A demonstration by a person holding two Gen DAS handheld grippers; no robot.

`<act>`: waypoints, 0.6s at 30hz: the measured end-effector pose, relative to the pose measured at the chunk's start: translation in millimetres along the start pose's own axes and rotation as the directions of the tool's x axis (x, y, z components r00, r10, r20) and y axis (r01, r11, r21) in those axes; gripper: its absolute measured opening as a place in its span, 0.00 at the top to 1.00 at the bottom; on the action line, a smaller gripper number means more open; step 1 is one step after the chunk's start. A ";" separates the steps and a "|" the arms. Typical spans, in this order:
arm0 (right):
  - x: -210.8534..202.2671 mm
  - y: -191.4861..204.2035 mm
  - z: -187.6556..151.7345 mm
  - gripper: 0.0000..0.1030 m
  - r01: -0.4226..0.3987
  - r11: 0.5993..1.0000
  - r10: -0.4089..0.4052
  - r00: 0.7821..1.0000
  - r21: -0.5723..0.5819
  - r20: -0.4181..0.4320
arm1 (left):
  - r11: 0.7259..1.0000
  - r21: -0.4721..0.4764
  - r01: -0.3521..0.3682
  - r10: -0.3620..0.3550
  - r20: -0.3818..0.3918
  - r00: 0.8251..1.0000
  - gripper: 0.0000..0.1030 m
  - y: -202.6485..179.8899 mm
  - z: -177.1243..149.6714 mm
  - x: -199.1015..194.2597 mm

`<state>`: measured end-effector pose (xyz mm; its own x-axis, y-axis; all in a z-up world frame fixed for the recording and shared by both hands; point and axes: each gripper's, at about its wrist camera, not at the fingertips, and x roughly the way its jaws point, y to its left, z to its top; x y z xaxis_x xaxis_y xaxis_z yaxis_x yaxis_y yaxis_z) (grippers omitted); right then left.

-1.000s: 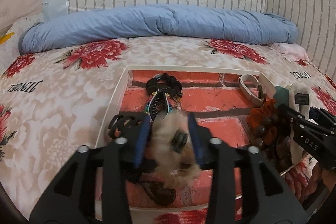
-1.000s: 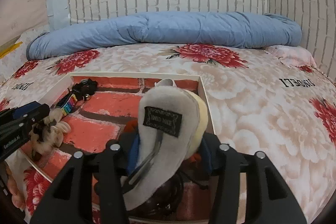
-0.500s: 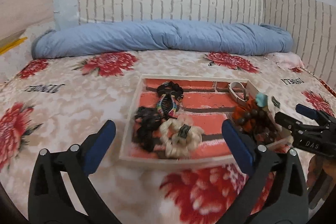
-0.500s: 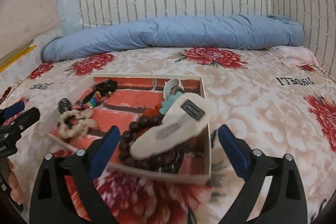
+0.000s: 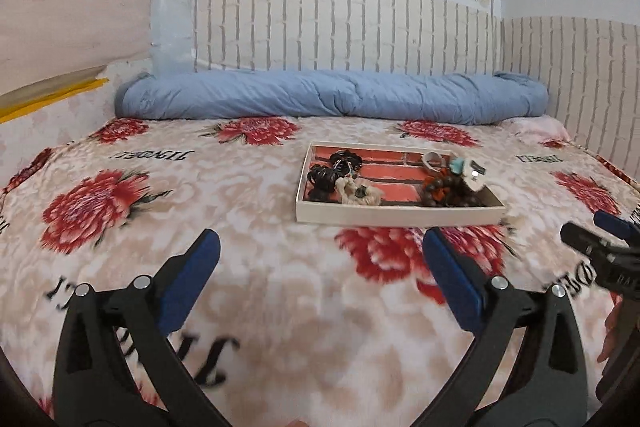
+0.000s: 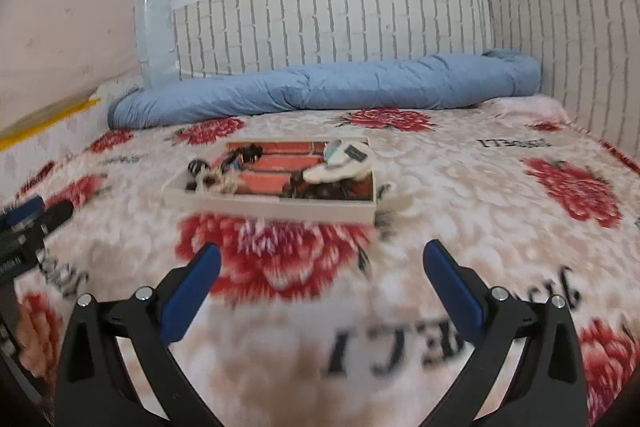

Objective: Organize jewelry

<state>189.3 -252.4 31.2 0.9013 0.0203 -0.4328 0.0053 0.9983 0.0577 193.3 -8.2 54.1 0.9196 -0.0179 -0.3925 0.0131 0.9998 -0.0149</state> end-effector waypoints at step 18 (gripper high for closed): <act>-48.5 -1.2 -37.3 0.04 0.046 0.999 -0.045 0.993 0.000 0.108 | 0.993 0.092 -0.077 0.064 0.142 0.988 0.05 -21.0 -49.4 -67.2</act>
<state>129.5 -252.5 18.6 0.9417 -0.0310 -0.3351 0.0465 0.9982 0.0383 111.8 -28.4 35.3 0.9649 0.0470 -0.2584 -0.0216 0.9947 0.1002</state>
